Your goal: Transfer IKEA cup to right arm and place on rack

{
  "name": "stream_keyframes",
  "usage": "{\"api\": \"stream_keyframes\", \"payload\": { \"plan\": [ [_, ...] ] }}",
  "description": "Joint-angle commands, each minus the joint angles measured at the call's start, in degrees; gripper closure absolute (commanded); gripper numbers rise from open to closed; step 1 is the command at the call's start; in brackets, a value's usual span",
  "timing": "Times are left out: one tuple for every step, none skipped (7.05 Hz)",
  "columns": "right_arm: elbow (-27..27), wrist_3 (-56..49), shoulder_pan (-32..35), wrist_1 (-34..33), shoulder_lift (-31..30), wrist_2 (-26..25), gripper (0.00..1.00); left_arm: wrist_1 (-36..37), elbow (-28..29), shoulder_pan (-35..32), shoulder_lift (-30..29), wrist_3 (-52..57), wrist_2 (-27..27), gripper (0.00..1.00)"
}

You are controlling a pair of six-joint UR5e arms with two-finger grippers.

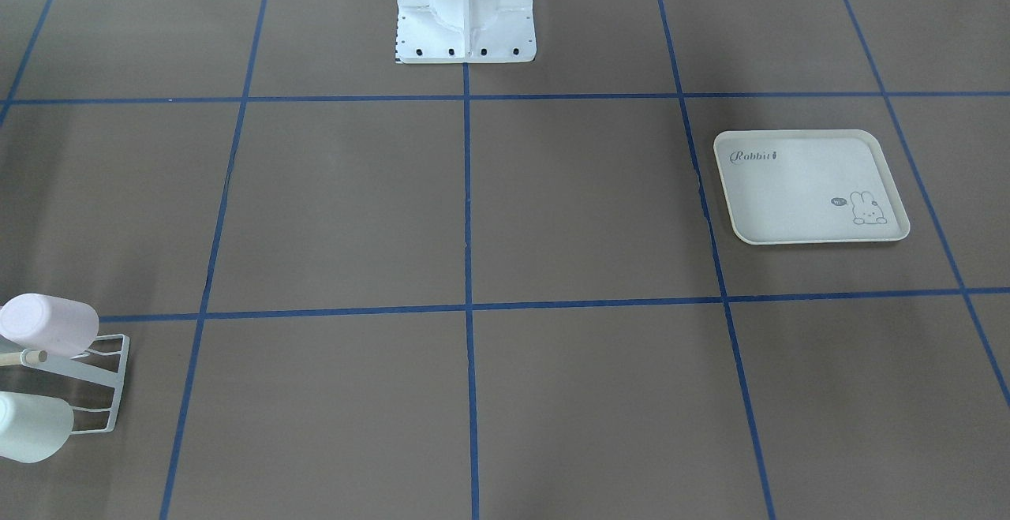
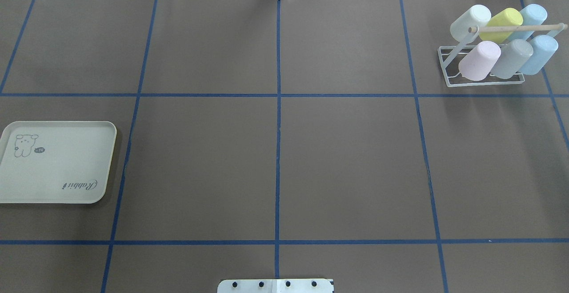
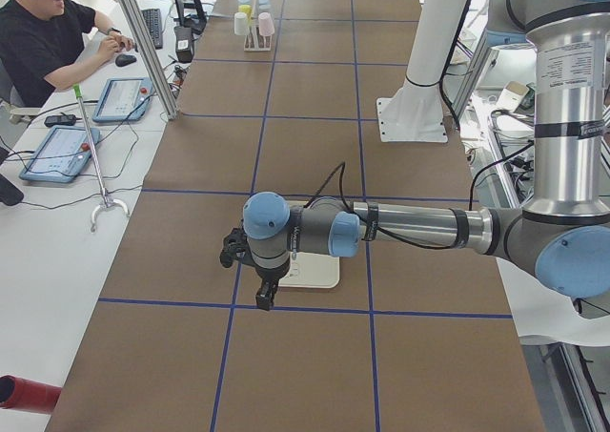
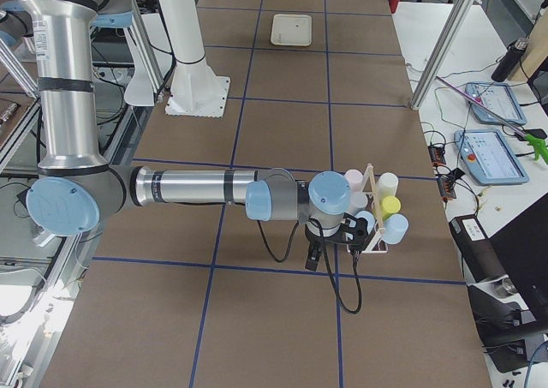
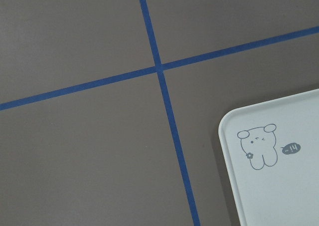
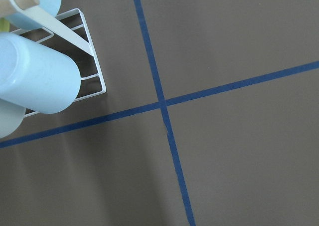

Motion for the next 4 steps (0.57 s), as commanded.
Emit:
{"api": "stream_keyframes", "payload": {
  "plan": [
    [-0.1,-2.8,0.0,0.4,-0.2,0.2,0.00,-0.6,-1.0,0.0,-0.3,-7.2,-0.2,0.00],
    [-0.1,-2.7,0.0,0.4,-0.1,0.2,0.00,-0.7,-1.1,0.0,-0.3,-7.1,-0.2,0.00],
    [-0.1,-2.7,0.0,0.4,-0.1,0.1,0.00,-0.7,-1.0,0.0,-0.3,-7.1,-0.2,0.00],
    [-0.1,-2.4,0.0,0.4,-0.1,0.1,0.00,-0.6,-1.0,0.0,-0.3,-7.1,-0.2,0.00]
  ]
}}
